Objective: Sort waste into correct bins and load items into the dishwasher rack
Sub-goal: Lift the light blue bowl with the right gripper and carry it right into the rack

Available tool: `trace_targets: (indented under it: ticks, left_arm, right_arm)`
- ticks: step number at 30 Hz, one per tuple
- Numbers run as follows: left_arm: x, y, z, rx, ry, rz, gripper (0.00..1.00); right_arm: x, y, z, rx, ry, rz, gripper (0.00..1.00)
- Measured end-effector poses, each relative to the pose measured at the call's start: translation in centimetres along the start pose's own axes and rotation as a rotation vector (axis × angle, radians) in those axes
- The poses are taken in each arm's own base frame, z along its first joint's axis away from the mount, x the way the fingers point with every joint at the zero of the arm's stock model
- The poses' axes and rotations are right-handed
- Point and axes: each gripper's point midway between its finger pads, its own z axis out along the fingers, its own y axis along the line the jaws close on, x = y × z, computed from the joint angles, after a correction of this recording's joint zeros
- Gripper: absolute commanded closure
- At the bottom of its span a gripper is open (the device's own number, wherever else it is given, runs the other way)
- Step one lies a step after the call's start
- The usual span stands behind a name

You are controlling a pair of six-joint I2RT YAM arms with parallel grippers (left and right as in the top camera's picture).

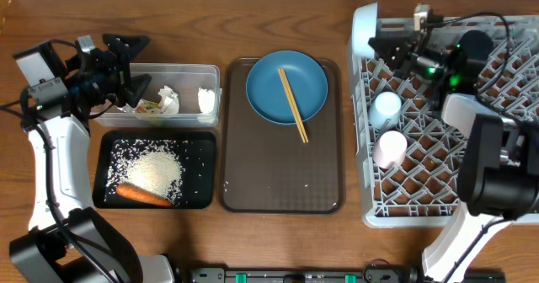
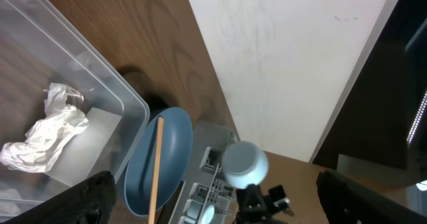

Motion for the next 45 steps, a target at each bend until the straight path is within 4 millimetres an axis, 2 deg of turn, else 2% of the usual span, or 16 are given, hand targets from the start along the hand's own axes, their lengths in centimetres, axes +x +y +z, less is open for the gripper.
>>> trace_targets:
  ticks: [7, 15, 27, 45]
  left_arm:
    - [0.0, 0.0, 0.0, 0.000, 0.000, 0.000, 0.02]
    - [0.0, 0.0, 0.0, 0.000, 0.000, 0.000, 0.02]
    - [0.0, 0.0, 0.0, 0.000, 0.000, 0.000, 0.02]
    - [0.0, 0.0, 0.0, 0.000, 0.000, 0.000, 0.02]
  right_arm:
    - [0.6, -0.1, -0.3, -0.019, 0.012, 0.011, 0.99]
    - [0.7, -0.1, -1.9, -0.042, 0.026, 0.036, 0.99]
    - [1.5, -1.5, -4.6, -0.010, 0.030, 0.244, 0.99]
    - [0.6, -3.1, -10.3, 0.041, -0.030, 0.404, 0.99]
